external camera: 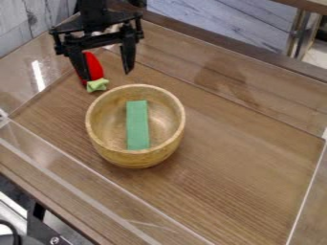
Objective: Move the red fruit to the right
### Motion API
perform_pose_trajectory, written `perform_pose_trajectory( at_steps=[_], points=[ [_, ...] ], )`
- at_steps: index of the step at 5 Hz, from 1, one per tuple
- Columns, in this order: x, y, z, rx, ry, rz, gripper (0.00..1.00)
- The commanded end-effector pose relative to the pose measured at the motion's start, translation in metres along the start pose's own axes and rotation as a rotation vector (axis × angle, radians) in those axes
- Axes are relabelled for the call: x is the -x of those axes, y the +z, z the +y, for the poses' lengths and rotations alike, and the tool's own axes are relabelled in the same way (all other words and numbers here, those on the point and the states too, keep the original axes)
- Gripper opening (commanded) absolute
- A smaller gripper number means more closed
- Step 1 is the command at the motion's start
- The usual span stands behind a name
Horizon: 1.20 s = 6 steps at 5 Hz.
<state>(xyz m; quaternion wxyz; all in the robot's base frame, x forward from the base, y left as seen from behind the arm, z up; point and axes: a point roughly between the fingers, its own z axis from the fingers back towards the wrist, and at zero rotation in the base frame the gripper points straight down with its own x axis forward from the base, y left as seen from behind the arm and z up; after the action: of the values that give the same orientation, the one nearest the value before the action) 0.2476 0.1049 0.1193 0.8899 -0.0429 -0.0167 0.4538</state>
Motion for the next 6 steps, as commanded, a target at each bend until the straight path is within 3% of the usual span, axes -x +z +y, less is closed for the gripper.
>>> perform_pose_trajectory(
  at_steps=[1, 2, 3, 5, 6],
  points=[
    [-0.019, 0.019, -0.002, 0.057, 0.150, -0.081, 1.00],
    [-0.031, 0.019, 0.002, 0.066, 0.322, -0.109, 1.00],
    [-0.041, 0.018, 0.005, 0.068, 0.436, -0.138, 1.00],
    [-0.073, 0.015, -0.002, 0.073, 0.456, -0.183, 1.00],
    [-0.085, 0.004, -0.001, 0.071, 0.426, -0.202, 1.00]
  ],
)
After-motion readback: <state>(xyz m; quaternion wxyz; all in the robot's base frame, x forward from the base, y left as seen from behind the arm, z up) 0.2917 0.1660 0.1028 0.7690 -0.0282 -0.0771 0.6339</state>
